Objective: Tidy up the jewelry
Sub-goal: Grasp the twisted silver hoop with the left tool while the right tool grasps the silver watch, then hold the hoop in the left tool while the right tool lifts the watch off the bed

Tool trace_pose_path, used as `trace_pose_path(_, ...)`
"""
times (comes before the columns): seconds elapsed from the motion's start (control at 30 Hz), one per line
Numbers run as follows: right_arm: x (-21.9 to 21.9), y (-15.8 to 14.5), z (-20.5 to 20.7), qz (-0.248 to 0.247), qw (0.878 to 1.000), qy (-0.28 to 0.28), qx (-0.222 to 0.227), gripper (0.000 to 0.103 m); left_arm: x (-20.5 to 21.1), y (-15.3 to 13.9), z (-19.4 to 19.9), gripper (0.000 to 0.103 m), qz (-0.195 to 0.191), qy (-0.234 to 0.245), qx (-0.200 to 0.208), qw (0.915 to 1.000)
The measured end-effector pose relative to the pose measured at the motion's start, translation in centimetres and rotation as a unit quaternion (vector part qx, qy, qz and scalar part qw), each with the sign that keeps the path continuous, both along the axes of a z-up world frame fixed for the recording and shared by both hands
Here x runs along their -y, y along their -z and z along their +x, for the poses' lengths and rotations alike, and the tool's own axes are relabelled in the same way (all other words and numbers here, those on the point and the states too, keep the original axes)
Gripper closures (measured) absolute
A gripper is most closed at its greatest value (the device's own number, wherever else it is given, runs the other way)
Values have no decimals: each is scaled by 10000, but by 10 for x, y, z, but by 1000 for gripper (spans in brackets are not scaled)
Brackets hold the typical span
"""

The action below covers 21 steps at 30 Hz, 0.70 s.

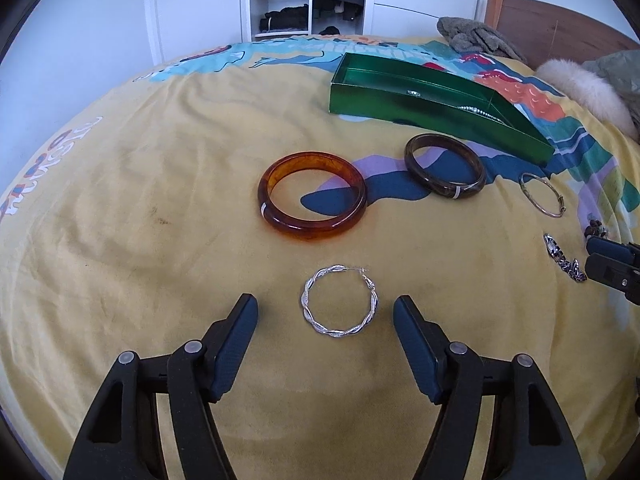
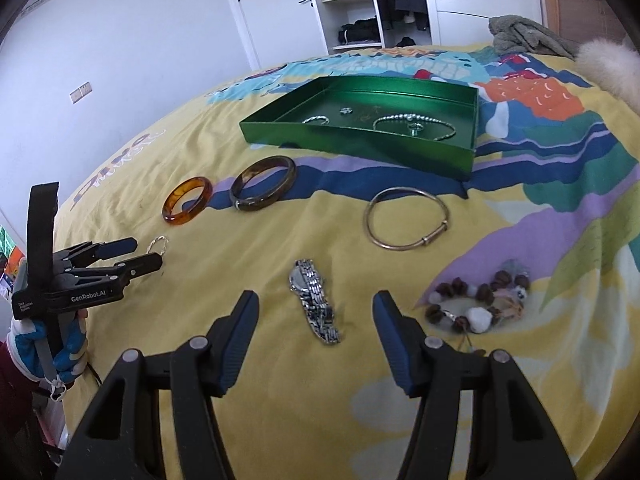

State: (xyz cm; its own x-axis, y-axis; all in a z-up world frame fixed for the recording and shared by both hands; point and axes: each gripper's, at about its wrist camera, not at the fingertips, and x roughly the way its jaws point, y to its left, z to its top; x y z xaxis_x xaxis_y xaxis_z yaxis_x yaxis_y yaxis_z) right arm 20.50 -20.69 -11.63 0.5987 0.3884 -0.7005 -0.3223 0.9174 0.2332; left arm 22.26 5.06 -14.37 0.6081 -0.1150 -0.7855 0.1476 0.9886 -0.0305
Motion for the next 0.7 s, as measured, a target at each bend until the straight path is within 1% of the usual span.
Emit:
trace_pose_path(0.1,-8,7,9,-77,9999,-123,-74,54,2,3,2,37,19,58,1,10000)
trace_pose_path(0.23,-17,15,18,-187,9994,-236,-179,57,3,5,6,42,0,100,-8,10000)
trace_pose_path(0.33,-23,22,22,-252,9989,-309,-247,61,3,7,8,48,-9,144,-11,9999)
trace_pose_path(0.43,-25,27,25,-283,9986,-327,-291,68,6,8,8,58,-7,211,-7,9998)
trace_pose_path(0.5,-23,27,26,-234,9988,-298,-308,74,9,9,7,62,8,248,-7,9997)
trace_pose_path(0.53,-20,28,26,-203,9989,-286,-322,75,9,9,7,63,10,261,-6,9997)
trace_pose_path(0.7,-22,30,27,-245,9987,-282,-336,81,8,8,6,63,-27,244,-15,9997)
